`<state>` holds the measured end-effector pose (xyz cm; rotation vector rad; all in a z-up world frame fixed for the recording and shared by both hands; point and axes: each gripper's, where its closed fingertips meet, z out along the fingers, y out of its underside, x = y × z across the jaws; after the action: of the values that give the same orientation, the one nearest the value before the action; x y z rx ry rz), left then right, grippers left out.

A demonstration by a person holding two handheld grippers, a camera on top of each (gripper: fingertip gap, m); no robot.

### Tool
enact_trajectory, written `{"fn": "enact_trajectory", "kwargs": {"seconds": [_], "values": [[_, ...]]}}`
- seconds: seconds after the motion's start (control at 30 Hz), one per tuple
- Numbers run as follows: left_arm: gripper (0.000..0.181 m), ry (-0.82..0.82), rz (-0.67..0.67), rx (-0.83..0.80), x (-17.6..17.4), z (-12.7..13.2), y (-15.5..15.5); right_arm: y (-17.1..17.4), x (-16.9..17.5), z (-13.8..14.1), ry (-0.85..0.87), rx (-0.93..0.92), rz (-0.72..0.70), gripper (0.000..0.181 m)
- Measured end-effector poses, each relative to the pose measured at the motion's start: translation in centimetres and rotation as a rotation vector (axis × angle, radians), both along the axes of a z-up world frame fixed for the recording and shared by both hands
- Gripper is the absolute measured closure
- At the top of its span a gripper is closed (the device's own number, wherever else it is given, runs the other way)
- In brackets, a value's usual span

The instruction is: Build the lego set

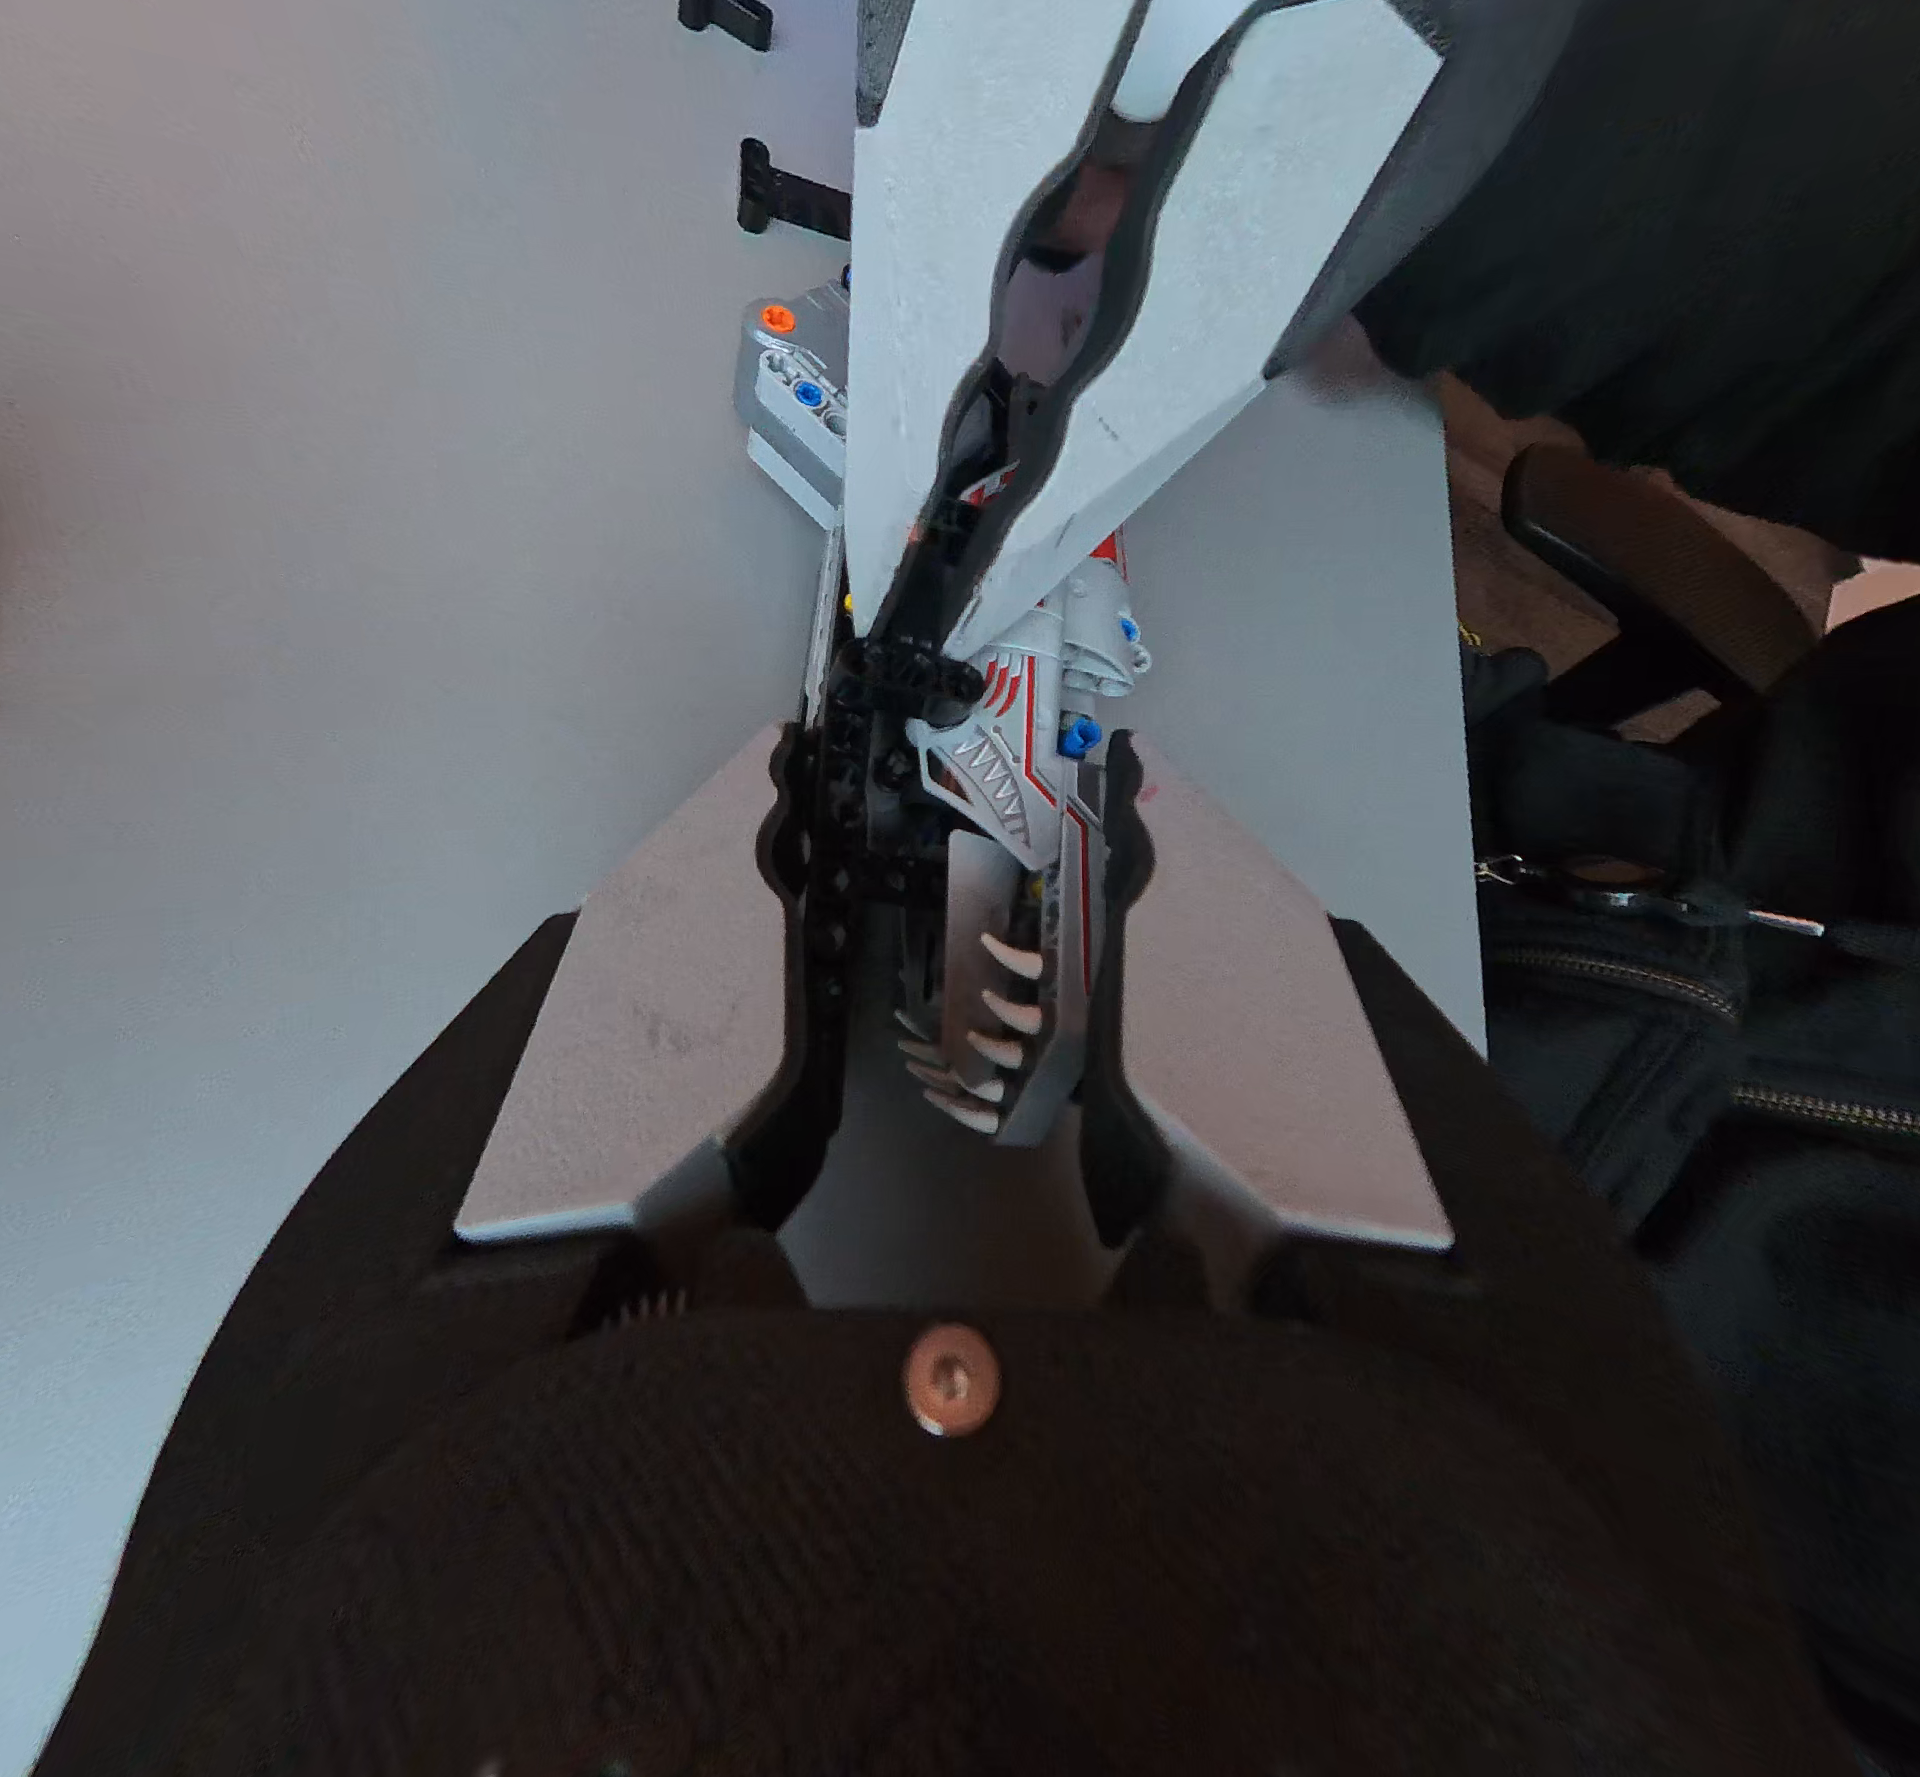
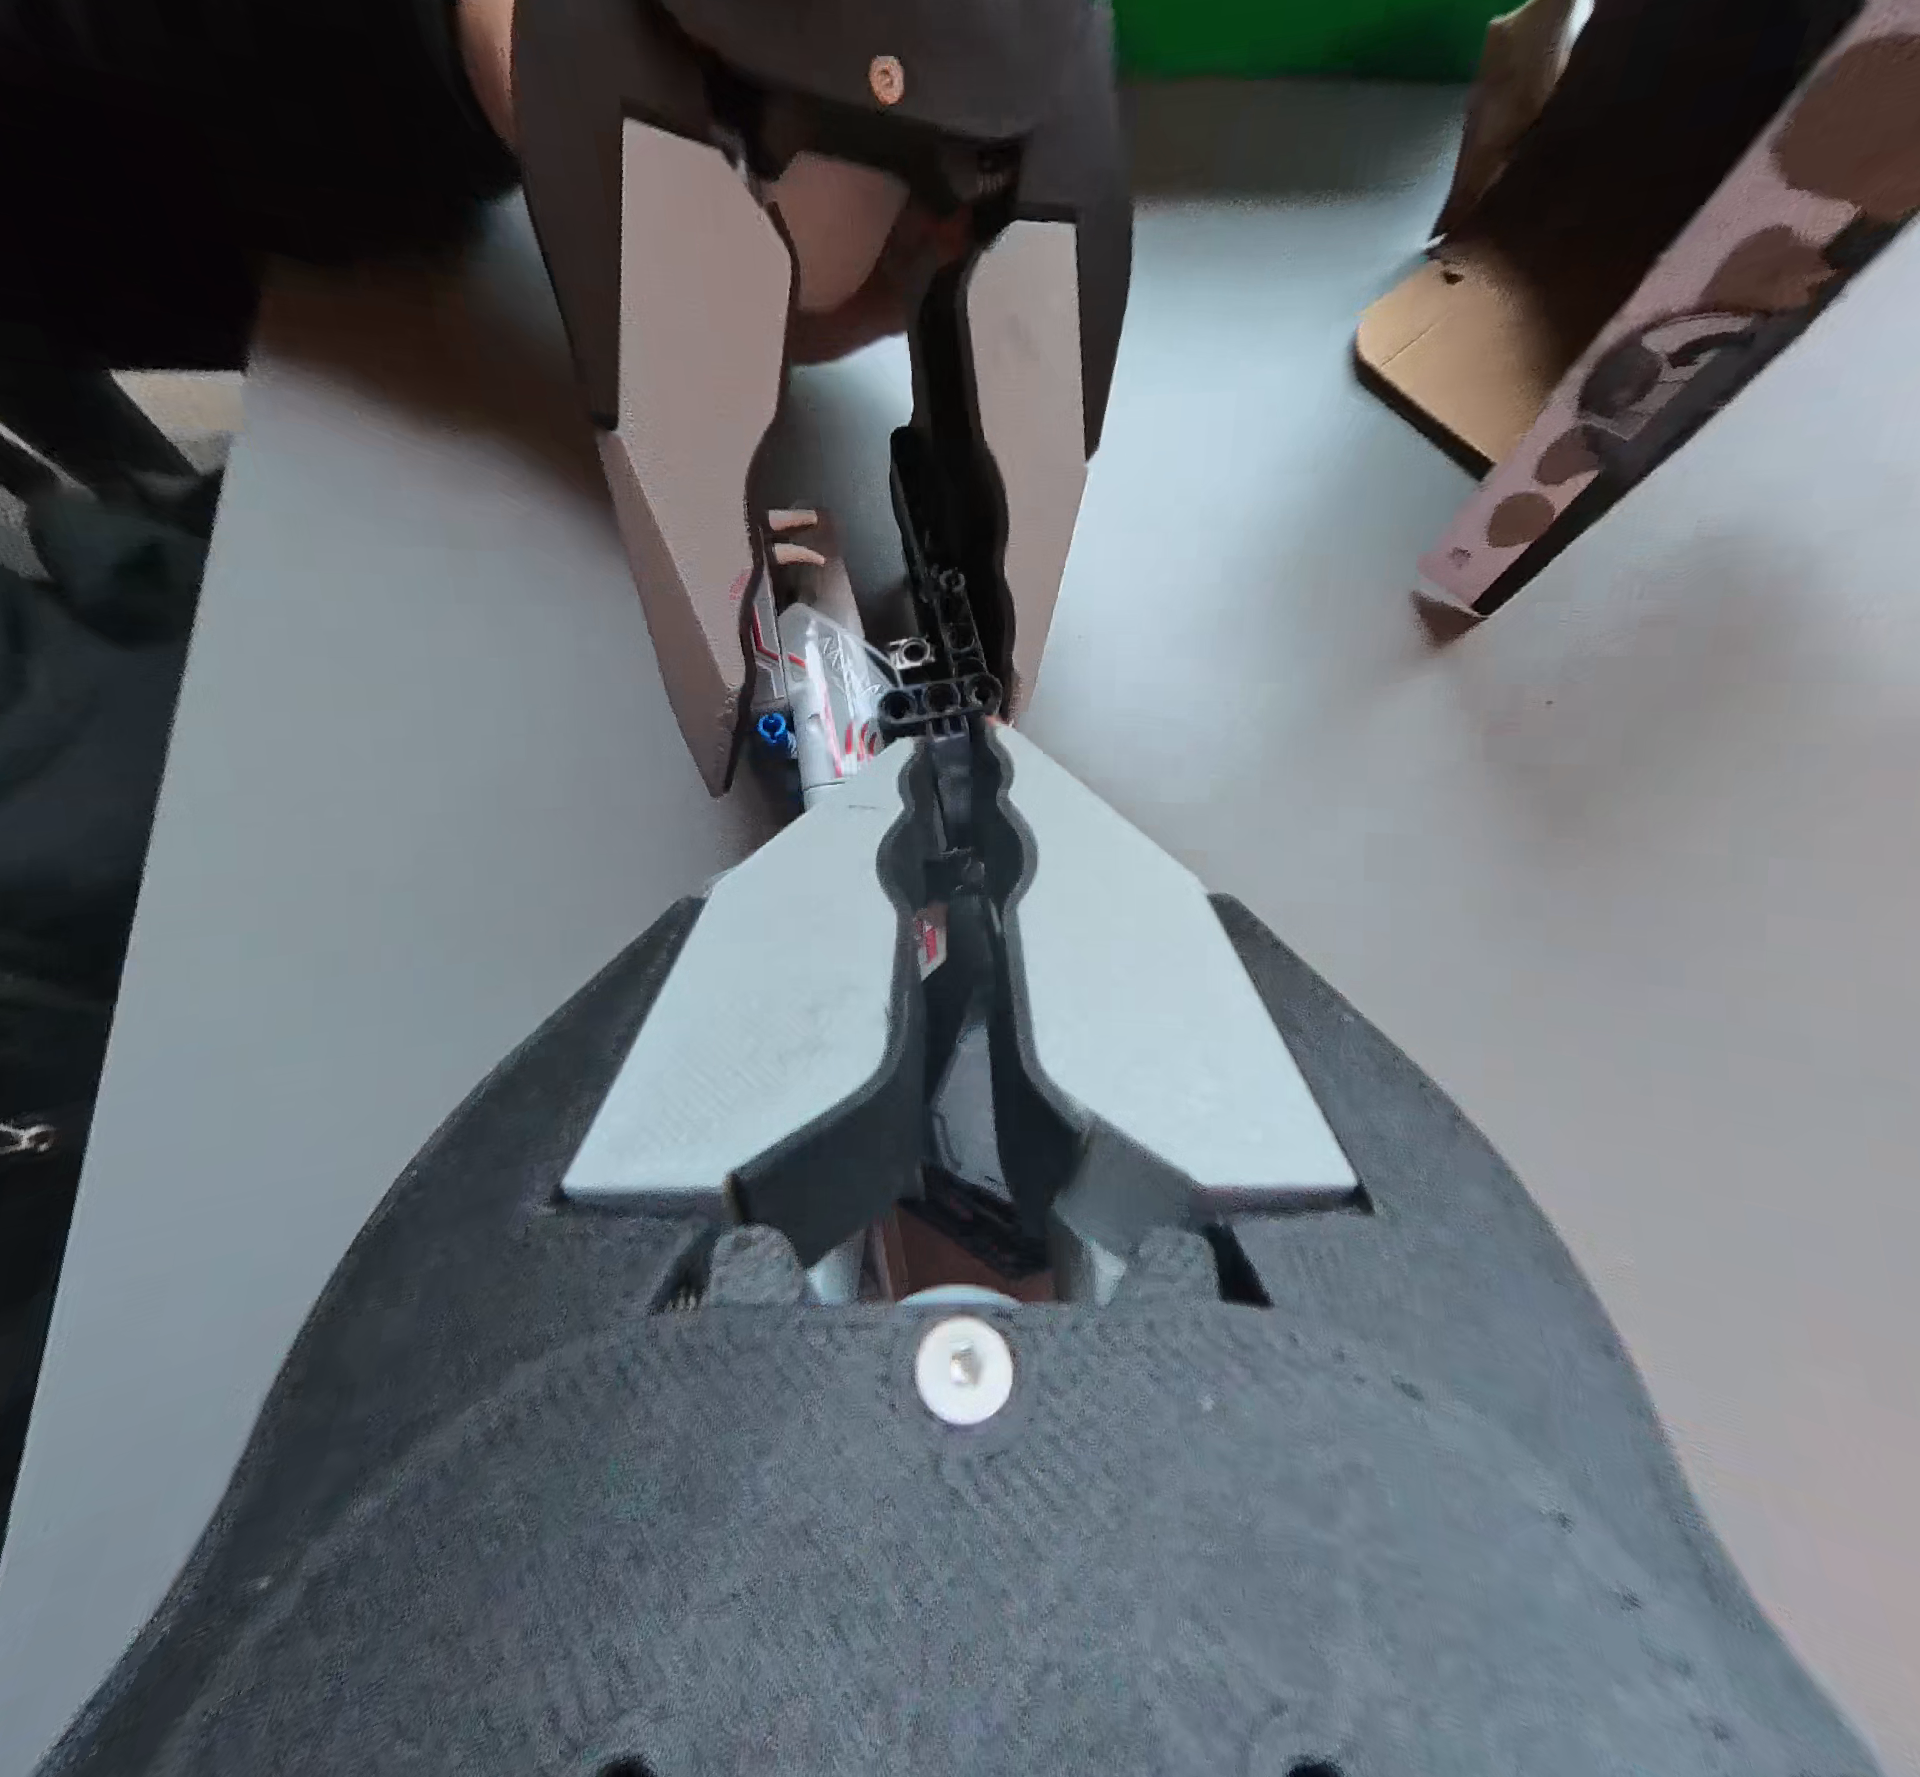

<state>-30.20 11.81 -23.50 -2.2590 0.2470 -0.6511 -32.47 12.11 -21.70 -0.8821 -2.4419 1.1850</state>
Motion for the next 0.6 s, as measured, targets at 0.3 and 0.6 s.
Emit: {"fn": "enact_trajectory", "kwargs": {"seconds": [0.3, 0.6], "values": [[0.125, -0.002, -0.01, -0.004, 0.3, 0.0, 0.1, 0.2, 0.4, -0.3, -0.1, 0.257, 0.051, 0.177], [0.125, 0.01, 0.021, -0.005, 0.1, 0.0, 0.1, 0.5, 0.2, -0.5, -0.155, 0.485, 0.035, 0.178]]}}
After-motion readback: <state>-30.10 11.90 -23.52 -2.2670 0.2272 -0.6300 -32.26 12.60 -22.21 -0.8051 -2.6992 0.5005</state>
